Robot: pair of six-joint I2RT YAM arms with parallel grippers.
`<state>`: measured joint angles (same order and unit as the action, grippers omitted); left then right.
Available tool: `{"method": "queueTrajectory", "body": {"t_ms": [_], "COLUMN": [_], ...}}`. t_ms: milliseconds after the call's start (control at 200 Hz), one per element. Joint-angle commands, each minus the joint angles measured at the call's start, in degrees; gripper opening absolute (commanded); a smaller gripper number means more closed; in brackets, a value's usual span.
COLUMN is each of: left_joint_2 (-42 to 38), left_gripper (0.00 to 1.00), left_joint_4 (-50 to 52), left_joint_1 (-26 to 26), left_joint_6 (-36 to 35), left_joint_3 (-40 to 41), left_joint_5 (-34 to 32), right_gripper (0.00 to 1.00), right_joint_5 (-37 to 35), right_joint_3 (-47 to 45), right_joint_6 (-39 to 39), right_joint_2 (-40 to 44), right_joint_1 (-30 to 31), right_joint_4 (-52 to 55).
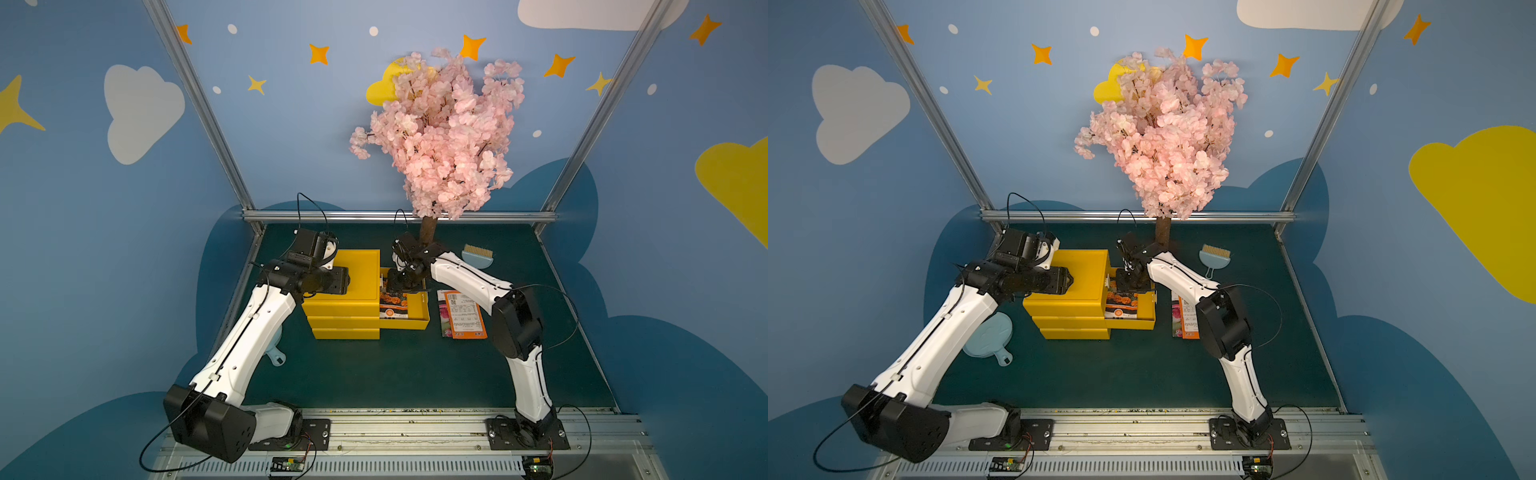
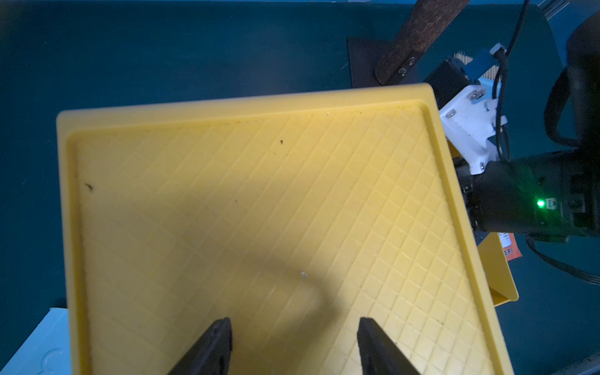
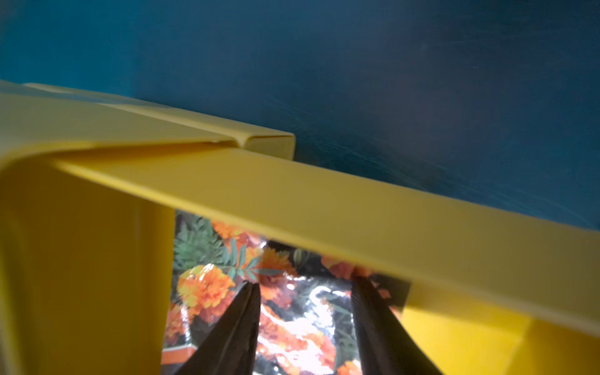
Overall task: Take the seed bags out of the drawer
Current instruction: Adjust the seed packet in the drawer, then pick up the seed packet from the drawer.
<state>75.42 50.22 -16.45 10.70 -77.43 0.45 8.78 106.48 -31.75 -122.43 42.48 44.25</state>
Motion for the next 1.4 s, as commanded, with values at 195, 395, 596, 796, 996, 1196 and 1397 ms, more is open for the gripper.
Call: {"method": "queueTrajectory", "body": {"t_ms": [195,395,596,796,996,1196,1397], "left_joint_2": [0.0,0.3,0.3,0.1,0.0,0.0,0.3], "left_gripper": [0.66,0.66,0.66,0.66,0.66,0.66,0.66], "left_joint_4": [5.2,5.0,4.9,4.8,4.9,4.9,5.0], "left_joint_1": [0.2,0.2,0.2,0.2,0.2,0.2,0.2], "left_joint_6": [0.4,0.5,0.4,0.4,0.3,0.2,0.2], "left_joint_3": [2.1,1.9,2.0,2.2,2.2,2.2,2.0], "left_joint_5": [0.9,1.5,1.6,1.8,1.4,1.3,1.4], "right_gripper": [0.51,0.54,0.6,0.64,0.64,0.64,0.58], "right_joint_5": [1.9,-1.1,-3.9,-4.5,-2.9,-1.7,1.0], "right_joint_3": [-2.9,-3.4,-5.5,-5.7,-4.5,-3.8,-4.4], "right_joint_6": [-1.0,0.0,0.0,0.0,-0.4,-0.8,-1.8], "right_joint_2": [5.0,7.0,7.2,5.5,3.5,2.4,2.2], "right_joint_1": [-0.4,-0.5,-0.5,-0.5,-0.5,-0.6,-0.7], "right_joint_4": [-1.6,0.9,1.8,2.2,1.7,1.4,-0.6]}}
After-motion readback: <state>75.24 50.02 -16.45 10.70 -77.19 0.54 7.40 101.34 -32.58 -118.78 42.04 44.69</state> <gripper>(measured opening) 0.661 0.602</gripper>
